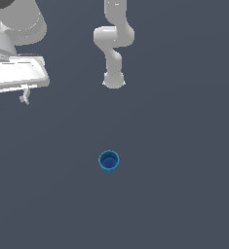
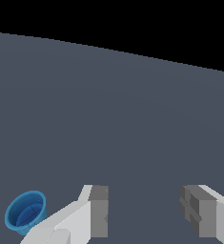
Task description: Pick up the object and move it to a goal position.
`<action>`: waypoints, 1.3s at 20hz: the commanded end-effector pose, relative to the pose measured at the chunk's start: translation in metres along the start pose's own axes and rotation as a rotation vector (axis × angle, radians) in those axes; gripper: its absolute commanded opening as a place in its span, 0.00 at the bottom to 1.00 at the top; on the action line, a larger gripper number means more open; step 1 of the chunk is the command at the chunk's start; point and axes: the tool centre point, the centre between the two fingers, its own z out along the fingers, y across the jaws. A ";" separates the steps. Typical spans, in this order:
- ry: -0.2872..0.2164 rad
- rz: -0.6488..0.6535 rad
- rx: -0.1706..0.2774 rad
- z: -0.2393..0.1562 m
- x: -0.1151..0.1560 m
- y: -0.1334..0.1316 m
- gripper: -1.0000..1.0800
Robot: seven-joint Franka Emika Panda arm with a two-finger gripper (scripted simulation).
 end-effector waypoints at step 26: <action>-0.109 -0.072 0.352 0.236 -0.169 -0.190 0.62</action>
